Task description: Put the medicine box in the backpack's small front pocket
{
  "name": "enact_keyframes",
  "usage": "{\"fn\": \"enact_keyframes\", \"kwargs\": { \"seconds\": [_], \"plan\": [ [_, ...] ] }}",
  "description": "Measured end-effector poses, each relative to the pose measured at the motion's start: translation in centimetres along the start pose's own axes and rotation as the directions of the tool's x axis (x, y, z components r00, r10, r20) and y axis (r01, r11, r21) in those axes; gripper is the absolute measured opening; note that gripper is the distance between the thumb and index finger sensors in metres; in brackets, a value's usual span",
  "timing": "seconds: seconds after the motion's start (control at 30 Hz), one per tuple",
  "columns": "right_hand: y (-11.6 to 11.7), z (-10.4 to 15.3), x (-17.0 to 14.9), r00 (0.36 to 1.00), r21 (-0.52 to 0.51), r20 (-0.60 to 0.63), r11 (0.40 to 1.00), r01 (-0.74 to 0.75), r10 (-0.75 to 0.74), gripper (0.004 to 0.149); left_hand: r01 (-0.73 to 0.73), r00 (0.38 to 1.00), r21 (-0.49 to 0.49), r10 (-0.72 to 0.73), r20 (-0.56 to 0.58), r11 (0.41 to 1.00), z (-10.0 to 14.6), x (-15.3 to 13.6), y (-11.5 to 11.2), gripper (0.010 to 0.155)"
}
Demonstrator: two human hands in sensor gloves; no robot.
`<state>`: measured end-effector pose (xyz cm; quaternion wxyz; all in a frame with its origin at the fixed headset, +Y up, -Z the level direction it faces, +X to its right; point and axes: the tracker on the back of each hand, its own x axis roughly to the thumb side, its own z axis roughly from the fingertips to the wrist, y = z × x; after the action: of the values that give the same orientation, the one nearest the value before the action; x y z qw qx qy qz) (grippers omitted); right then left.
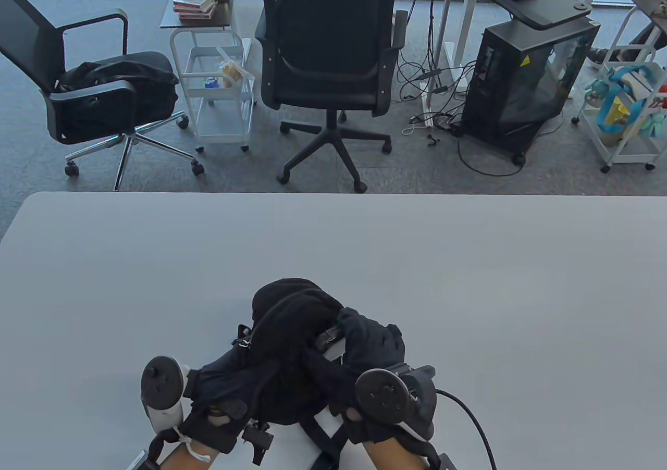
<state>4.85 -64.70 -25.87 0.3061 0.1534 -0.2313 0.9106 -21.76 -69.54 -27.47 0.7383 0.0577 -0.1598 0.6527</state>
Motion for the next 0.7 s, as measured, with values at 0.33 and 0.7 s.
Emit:
{"fn": "enact_keyframes", "kwargs": {
  "seconds": [0.33, 0.7],
  "plan": [
    [1.1, -0.2, -0.7, 0.982, 0.176, -0.066, 0.967, 0.186, -0.176, 0.07, -0.089, 0.996, 0.026, 0.09, -0.028, 0.996, 0.0, -0.4, 0.5, 0.043],
    [3.4, 0.6, -7.8, 0.684, 0.113, -0.485, 0.737, 0.667, -0.544, 0.101, -0.293, 0.956, 0.024, 0.294, -0.019, 0.956, -0.7, -0.8, 2.0, 0.043]
  ]
}}
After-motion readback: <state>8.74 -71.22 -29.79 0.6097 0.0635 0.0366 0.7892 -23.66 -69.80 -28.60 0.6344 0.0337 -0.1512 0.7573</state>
